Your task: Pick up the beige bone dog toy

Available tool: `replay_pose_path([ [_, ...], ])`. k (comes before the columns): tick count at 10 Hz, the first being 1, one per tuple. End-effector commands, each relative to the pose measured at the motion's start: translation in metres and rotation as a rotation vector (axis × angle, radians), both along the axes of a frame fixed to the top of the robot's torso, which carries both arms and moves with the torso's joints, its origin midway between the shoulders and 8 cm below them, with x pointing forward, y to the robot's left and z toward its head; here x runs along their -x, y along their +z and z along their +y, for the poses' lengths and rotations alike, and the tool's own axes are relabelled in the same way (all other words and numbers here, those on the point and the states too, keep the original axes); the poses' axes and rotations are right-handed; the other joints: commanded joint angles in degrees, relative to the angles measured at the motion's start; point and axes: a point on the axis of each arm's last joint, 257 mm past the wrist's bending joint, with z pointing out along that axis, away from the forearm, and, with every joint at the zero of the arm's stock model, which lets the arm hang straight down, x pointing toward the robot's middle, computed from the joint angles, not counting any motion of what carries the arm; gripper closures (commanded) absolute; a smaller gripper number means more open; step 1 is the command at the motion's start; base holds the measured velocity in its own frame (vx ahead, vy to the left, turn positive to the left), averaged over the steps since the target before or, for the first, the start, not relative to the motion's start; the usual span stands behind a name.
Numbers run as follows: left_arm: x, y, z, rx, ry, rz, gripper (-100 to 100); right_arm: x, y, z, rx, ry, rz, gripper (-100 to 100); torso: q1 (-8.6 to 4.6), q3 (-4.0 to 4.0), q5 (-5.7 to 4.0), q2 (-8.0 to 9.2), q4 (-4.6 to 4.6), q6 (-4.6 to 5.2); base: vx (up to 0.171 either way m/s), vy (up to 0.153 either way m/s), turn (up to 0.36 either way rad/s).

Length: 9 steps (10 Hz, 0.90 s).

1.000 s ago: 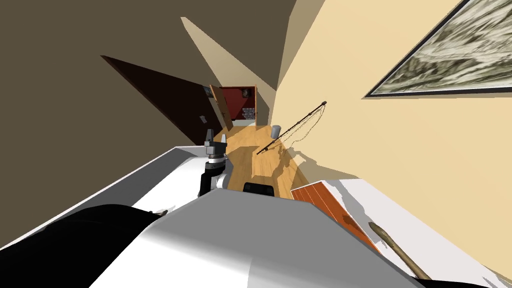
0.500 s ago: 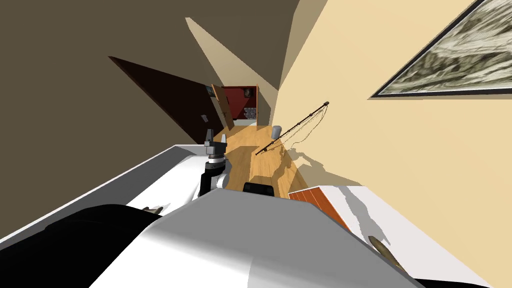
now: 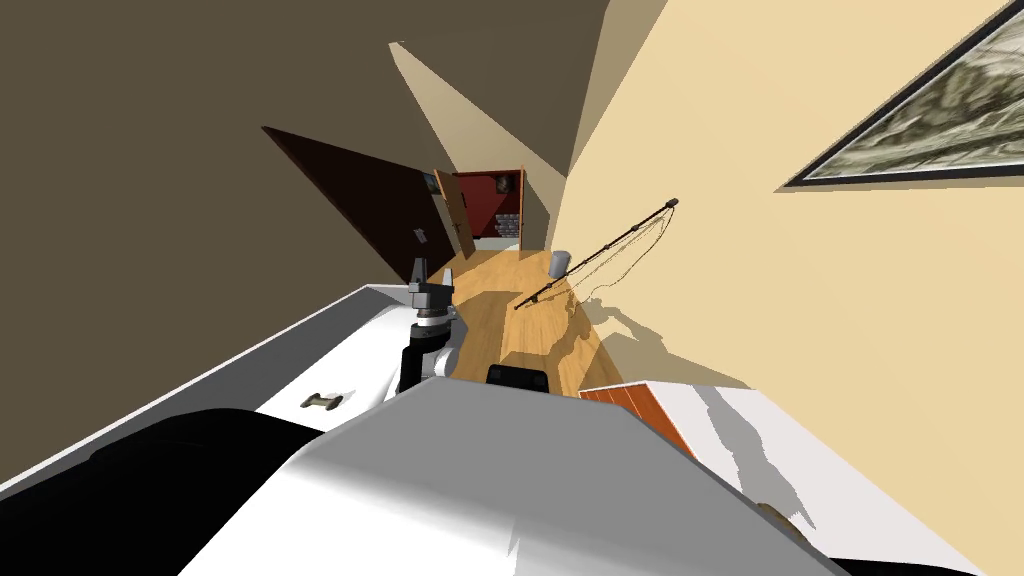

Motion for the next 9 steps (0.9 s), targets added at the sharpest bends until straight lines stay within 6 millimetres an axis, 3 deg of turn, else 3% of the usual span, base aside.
replay_pose_path([
  [1, 0.0, 0.0, 0.0, 0.0, 0.0, 0.0, 0, 0.008, -0.002, 0.002, -0.001, -0.008, 0.003, -100, 0.0, 0.0, 0.0, 0.0, 0.0, 0.0, -0.025, -0.01, 0.102],
  [4, 0.0, 0.0, 0.0, 0.0, 0.0, 0.0, 0, 0.062, -0.01, 0.015, -0.003, -0.111, -0.001, -100, -0.01, 0.03, 0.0, 0.05, 0.01, 0.09, -0.035, -0.013, 0.29],
  [5, 0.0, 0.0, 0.0, 0.0, 0.0, 0.0, 0, 0.062, -0.01, 0.016, -0.003, -0.106, 0.002, -100, 0.0, 0.06, 0.01, 0.11, 0.02, 0.04, -0.035, -0.011, 0.105],
  [6, 0.0, 0.0, 0.0, 0.0, 0.0, 0.0, 0, 0.08, -0.012, 0.021, -0.003, -0.145, -0.001, -100, -0.02, 0.04, -0.01, 0.06, 0.02, 0.03, -0.025, -0.008, 0.228],
  [7, 0.0, 0.0, 0.0, 0.0, 0.0, 0.0, 0, 0.08, -0.012, 0.021, -0.003, -0.139, 0.002, -100, -0.02, 0.02, 0.0, 0.02, 0.01, 0.0, -0.018, -0.012, 0.136],
  [9, 0.0, 0.0, 0.0, 0.0, 0.0, 0.0, 0, 0.119, -0.015, 0.035, -0.001, -0.207, 0.004, -100, -0.01, -0.01, 0.01, -0.01, 0.0, 0.01, -0.029, -0.009, 0.288],
])
